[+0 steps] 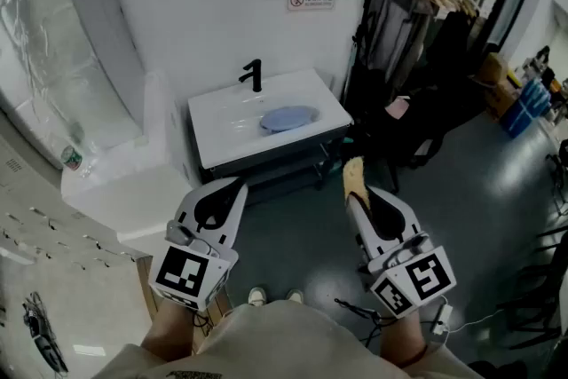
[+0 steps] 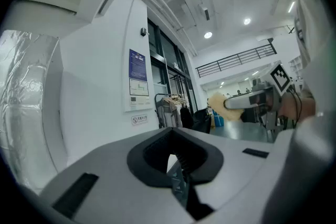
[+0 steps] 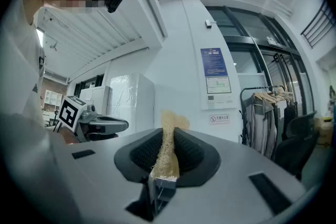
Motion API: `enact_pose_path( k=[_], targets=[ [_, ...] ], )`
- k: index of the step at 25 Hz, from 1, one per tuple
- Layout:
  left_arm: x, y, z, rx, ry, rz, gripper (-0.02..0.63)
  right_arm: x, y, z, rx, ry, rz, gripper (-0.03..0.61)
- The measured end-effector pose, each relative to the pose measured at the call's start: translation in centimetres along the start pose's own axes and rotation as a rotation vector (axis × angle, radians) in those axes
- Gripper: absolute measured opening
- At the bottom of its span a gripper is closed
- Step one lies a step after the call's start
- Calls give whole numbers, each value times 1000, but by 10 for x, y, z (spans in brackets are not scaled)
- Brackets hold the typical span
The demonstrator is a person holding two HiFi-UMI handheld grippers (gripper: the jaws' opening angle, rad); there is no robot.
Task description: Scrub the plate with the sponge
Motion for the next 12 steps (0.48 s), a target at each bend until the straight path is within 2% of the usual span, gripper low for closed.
enact_pose_path(
  k=[8,12],
  targets=[
    [14,0,-6,29,-5,6,8,-1,11,-16,58,26,-1,72],
    [21,4,-13,5,4,15,8,-4,14,-25,71,25,-4,72]
  ],
)
Point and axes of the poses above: the fingertips, and each gripper's own axes: x forward along the fingers, z to its left, y out of its underside, the point moved 8 cm from there along -x, backward along the fingers, and after that the axes turned 11 degrees about -x, right-handed, at the moved point
